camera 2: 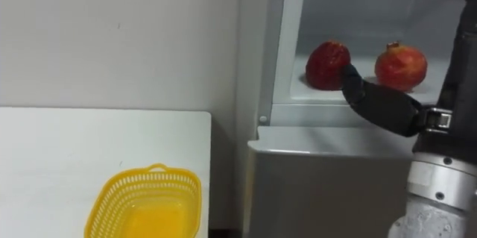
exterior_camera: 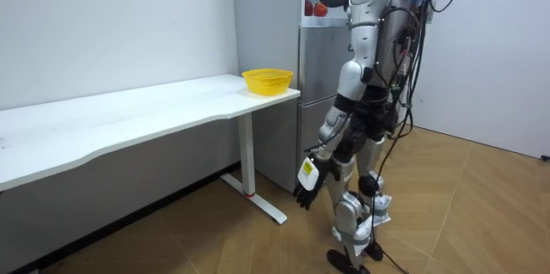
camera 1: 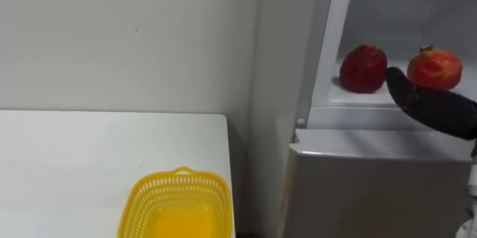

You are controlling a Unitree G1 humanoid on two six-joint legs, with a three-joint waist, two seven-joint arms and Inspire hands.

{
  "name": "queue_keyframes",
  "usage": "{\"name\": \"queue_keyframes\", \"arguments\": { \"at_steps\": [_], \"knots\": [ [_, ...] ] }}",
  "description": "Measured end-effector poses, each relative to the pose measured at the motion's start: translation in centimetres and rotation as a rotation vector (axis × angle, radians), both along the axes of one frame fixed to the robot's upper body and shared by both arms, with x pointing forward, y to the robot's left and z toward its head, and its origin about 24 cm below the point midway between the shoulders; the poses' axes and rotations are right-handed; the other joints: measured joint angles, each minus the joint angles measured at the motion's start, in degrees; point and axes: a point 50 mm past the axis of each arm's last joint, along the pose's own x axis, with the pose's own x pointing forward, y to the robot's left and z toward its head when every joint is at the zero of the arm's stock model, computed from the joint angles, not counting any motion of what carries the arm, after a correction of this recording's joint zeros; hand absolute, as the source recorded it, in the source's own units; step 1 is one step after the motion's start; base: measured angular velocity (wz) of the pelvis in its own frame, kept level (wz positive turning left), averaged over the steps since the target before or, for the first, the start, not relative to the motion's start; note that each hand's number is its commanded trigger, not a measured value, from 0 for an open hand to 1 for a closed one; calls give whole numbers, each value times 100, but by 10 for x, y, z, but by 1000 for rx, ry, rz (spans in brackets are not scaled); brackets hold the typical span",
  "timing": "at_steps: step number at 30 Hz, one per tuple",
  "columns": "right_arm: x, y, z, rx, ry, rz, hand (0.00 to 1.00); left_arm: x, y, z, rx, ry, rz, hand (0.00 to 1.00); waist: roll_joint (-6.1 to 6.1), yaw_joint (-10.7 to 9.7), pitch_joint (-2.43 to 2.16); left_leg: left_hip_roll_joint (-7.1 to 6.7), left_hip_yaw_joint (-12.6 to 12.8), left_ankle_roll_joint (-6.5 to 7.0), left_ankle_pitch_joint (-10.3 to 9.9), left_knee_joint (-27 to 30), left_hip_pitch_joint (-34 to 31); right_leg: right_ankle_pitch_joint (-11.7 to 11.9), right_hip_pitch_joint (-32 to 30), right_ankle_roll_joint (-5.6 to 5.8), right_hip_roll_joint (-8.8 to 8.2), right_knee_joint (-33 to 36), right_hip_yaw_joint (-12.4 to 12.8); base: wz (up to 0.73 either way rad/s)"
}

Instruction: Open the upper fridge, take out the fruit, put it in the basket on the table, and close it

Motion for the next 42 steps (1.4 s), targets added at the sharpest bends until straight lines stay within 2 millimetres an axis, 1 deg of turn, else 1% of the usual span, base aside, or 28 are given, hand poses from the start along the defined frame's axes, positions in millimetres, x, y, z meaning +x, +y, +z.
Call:
{"name": "queue_keyframes", "arguments": {
  "at_steps": [4,9,12,19,23,27,30,38,40,42],
  "knots": [
    [11,1,7,-7,18,5,0,-1,2,0,7,15,12,0,7,48,3,-3,-34,-1,1,19,-26,0,-6,0,-6,2,-37,5],
    [21,2,10,-6,26,9,0,-2,2,0,9,17,12,0,6,65,4,-3,-99,-2,1,93,-87,0,-9,0,-16,0,-137,9],
    [29,0,7,-3,68,22,0,-2,2,0,15,16,13,0,6,60,5,-9,-151,-2,1,92,-113,0,-8,0,-25,0,-192,8],
    [36,-3,1,26,120,20,0,-1,4,1,29,17,34,0,3,64,2,-11,-215,-6,4,97,-148,0,-9,0,-33,-5,-294,5],
    [43,-7,-2,40,150,19,0,1,4,1,30,12,34,0,2,54,-1,-12,-223,-6,5,105,-162,0,-14,0,-37,-7,-296,1],
    [48,-11,-9,41,225,28,0,7,4,2,31,-8,20,0,-11,56,-8,-16,-243,-8,14,107,-179,0,-20,0,-41,-7,-297,1],
    [51,-13,-16,42,275,36,0,7,4,2,34,7,1,0,-28,62,-18,-17,-242,-10,20,114,-182,0,-18,0,-44,-5,-297,0],
    [58,-19,-17,45,344,86,0,12,5,3,23,6,0,0,-68,68,-26,-24,-227,-9,20,142,-187,0,-17,0,-55,2,-293,0],
    [59,-19,-18,46,361,102,0,10,6,4,26,2,10,0,-86,84,-36,-23,-229,-9,20,146,-187,0,-16,0,-54,1,-306,0],
    [60,-19,-18,50,373,121,0,9,6,4,22,7,18,0,-87,72,-36,-23,-229,-9,20,149,-187,0,-16,-1,-56,2,-306,0]
  ]
}}
